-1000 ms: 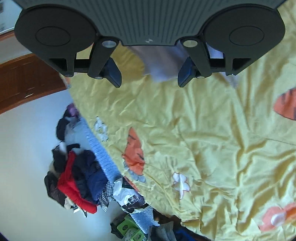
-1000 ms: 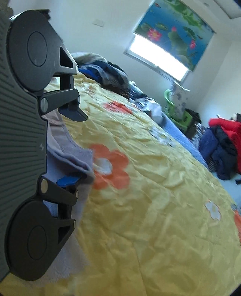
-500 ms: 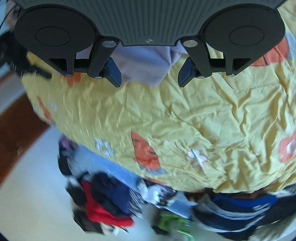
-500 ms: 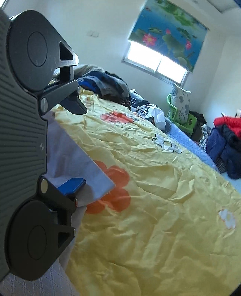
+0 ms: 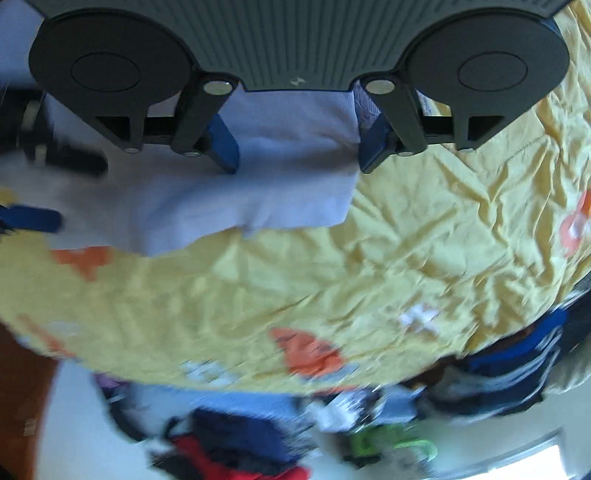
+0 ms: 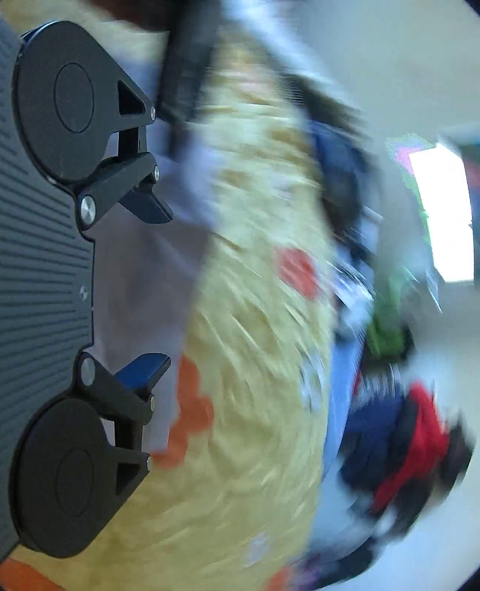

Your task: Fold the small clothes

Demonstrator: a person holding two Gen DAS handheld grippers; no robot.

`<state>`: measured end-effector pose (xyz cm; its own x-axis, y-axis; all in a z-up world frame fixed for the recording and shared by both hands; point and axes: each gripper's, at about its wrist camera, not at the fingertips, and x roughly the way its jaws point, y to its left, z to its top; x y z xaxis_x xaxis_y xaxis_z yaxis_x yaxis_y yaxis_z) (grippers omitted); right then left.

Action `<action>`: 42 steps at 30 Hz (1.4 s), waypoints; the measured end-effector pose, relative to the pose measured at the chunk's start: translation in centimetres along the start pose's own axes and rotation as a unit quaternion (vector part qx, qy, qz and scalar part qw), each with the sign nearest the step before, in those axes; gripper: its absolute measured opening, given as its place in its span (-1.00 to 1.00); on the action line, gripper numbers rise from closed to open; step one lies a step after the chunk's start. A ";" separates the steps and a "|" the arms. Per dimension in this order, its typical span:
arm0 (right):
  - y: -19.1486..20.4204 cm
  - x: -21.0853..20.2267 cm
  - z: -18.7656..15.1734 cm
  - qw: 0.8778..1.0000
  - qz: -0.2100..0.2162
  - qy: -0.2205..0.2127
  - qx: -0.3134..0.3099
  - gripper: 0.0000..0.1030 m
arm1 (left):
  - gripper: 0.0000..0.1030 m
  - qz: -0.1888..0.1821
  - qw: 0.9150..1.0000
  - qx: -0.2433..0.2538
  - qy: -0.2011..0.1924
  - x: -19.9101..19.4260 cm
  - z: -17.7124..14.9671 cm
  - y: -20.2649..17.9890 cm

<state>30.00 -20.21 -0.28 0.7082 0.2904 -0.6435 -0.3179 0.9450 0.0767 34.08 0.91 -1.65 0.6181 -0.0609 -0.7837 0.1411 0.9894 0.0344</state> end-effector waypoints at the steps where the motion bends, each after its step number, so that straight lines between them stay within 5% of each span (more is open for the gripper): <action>1: 1.2 1.3 -0.2 0.999 -0.022 0.015 -0.035 0.55 | 0.49 0.020 1.000 -0.008 0.003 0.8 0.1 -0.1; 4: 1.1 4.7 0.0 0.996 -0.075 0.048 -0.031 0.57 | 0.63 0.046 0.998 -0.047 -0.008 1.1 0.5 0.8; 7: -0.7 4.8 0.6 0.990 -0.134 0.026 0.035 0.53 | 0.62 0.060 0.995 -0.069 -0.045 -1.0 0.4 2.0; 10: 0.4 2.5 0.6 0.995 -0.090 -0.015 0.027 0.52 | 0.62 0.056 0.994 -0.077 -0.061 -2.4 0.0 2.8; 14: 2.8 4.1 0.7 0.999 -0.046 0.018 -0.004 0.54 | 0.62 0.045 0.993 -0.096 -0.060 -3.3 -1.1 2.9; 17: 2.9 7.1 0.8 0.996 -0.079 0.036 0.007 0.74 | 0.62 0.038 0.995 -0.081 -0.048 -3.8 -2.7 2.3; 19: 2.3 7.2 1.5 0.992 -0.118 0.028 0.030 0.70 | 0.62 0.028 0.996 -0.074 -0.047 -4.5 -4.2 2.0; 21: 2.1 5.8 1.7 0.990 -0.128 0.010 0.060 0.56 | 0.62 0.018 0.995 -0.080 -0.054 -5.5 -6.0 2.0; 24: 3.3 3.5 1.0 0.994 -0.105 -0.017 0.039 0.62 | 0.62 0.005 0.995 -0.086 -0.057 -6.7 -8.4 2.0; 29: 4.4 1.6 -2.4 0.998 -0.060 0.020 0.019 0.66 | 0.62 -0.005 0.997 -0.059 -0.050 -7.5 -11.4 1.3; 34: 3.9 -0.9 -4.1 0.993 -0.112 0.010 0.022 0.69 | 0.62 -0.074 0.994 -0.077 -0.034 -8.9 -13.4 3.0; 37: 3.2 -4.8 -5.9 0.993 -0.100 -0.028 0.047 0.72 | 0.63 -0.112 0.991 -0.070 -0.036 -9.8 -14.9 4.3; 42: 2.2 -8.2 -10.1 0.990 -0.114 -0.023 0.081 0.73 | 0.61 -0.113 0.992 -0.045 -0.036 -11.2 -16.1 4.9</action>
<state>17.17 -22.04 -2.51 0.7784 0.0704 -0.6238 -0.0449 0.9974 0.0565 15.41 8.57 -2.68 0.6332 -0.2883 -0.7183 0.2141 0.9571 -0.1954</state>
